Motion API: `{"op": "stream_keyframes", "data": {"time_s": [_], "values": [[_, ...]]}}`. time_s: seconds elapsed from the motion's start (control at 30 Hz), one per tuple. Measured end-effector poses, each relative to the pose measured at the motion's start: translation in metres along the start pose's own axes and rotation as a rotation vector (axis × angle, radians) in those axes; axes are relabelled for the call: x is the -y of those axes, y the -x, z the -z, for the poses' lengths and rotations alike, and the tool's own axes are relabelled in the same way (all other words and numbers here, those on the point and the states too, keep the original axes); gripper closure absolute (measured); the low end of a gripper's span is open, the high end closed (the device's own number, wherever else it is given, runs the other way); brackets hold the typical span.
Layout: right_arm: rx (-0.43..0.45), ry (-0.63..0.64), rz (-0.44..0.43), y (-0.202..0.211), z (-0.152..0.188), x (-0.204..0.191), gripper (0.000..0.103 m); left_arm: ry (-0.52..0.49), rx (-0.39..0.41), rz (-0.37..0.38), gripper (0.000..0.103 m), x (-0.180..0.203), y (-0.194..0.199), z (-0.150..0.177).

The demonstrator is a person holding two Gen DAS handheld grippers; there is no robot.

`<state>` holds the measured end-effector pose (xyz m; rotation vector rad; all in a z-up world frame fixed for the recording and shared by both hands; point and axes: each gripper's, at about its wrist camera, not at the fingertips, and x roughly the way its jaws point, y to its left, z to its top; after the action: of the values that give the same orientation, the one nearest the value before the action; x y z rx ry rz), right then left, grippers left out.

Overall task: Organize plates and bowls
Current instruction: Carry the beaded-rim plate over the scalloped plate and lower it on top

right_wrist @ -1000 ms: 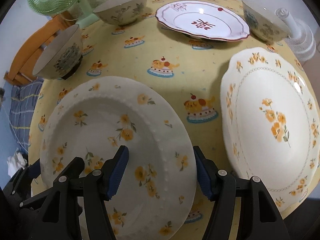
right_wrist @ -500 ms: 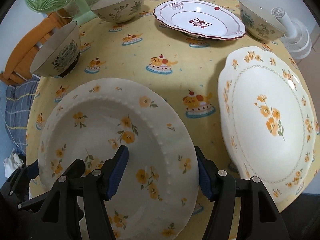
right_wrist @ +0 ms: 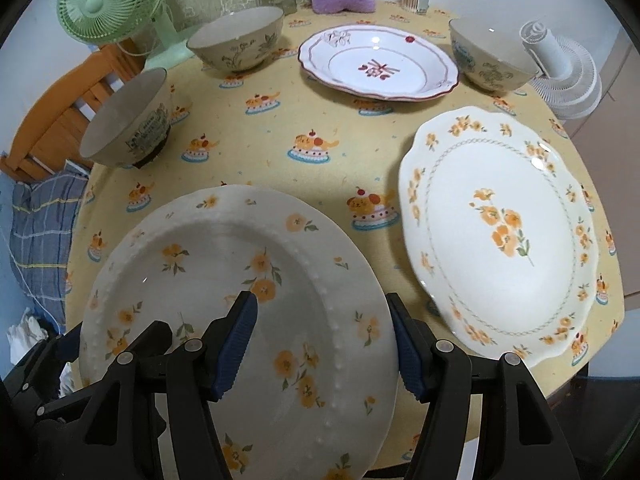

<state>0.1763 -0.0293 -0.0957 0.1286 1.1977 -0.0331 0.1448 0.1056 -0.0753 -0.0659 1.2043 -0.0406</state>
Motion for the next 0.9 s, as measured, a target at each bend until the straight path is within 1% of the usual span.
{"op": "stream_keyframes", "data": {"time_s": [0.2, 0.4, 0.57, 0.9], "values": [[0.040, 0.008, -0.026, 0.015, -0.004, 0.012, 0.036, -0.001, 0.037, -0.022, 0.026, 0.015, 0.010, -0.006], [0.054, 0.041, -0.060, 0.022, -0.017, 0.035, 0.036, 0.034, 0.057, -0.041, 0.027, 0.040, 0.016, -0.011], [0.054, 0.072, -0.073, 0.026, -0.028, 0.062, 0.036, 0.058, 0.060, -0.052, 0.027, 0.069, 0.015, -0.016], [0.042, 0.073, -0.062, 0.024, -0.045, 0.126, 0.036, 0.057, 0.053, -0.035, 0.027, 0.132, 0.002, -0.021]]}}
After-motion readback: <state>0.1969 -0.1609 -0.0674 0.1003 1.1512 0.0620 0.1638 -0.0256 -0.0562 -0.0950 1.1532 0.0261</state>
